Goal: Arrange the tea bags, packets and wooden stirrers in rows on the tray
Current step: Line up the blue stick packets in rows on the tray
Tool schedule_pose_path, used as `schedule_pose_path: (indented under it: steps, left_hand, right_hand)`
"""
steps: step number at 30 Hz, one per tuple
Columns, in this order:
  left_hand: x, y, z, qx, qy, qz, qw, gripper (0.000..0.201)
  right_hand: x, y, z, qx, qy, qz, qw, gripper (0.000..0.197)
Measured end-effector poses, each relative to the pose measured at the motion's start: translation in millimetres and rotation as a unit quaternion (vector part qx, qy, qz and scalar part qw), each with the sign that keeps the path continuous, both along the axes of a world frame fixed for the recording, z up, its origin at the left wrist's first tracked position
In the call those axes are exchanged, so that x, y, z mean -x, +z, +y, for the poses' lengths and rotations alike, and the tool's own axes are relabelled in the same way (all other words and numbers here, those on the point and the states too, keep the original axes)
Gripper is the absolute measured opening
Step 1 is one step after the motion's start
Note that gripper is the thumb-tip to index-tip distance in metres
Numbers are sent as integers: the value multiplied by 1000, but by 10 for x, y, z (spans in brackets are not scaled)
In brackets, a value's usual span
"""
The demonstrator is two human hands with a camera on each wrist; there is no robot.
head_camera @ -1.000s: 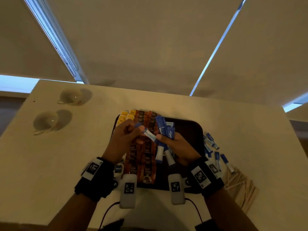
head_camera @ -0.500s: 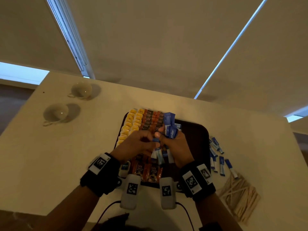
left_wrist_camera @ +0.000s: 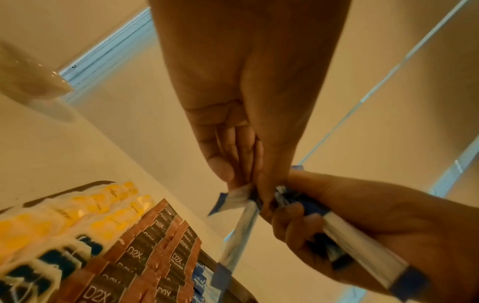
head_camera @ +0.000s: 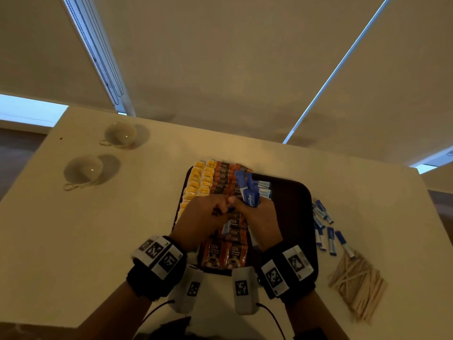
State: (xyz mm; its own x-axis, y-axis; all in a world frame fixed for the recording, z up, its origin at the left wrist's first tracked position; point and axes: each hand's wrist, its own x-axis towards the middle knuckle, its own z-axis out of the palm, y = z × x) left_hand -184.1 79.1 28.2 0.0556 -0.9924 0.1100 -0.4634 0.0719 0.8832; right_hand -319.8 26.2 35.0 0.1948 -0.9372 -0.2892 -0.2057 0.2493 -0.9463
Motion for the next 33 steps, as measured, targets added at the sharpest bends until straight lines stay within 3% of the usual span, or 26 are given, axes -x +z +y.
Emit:
schedule_pose_path:
  steps: [3,6,10,13,17,19,22,24,33]
  left_hand:
    - [-205,-14,-4,-86,-5,79,993,19]
    - [-426,23,3,-189,-17,188,964,25]
    - [-499,71,-42,-239,-75,194,948,17]
    - [-469,46,-56,-246,-57,205,946,13]
    - [-430,-3,-32,-259,-58,226,937,18]
    - [-405,-21,-32,-255,-51,206,943,13]
    - [-356,-51,-35,-253,18,249,935,9]
    - [-334,-89,-22,-249,81,294,919,10]
    - [-78,-286,-5,-259,124,337,897,3]
  right_hand:
    - [59,11,-17,-30,34,-7,999,13]
    - [110,41,-67,-38,109,5,993,10]
    - [9,68,-94,-47,163,-13,986,13]
    - [-49,67,-111,-45,183,-3,982,19]
    - [-67,14,-107,-65,177,2,982,11]
    - [-86,-1,-70,-59,168,1,984,19]
    - [-14,-26,-26,-50,109,-19,993,6]
    - [75,-53,53,-55,74,-26,995,7]
    - [375,-311,365,-183,26,-17,983,5]
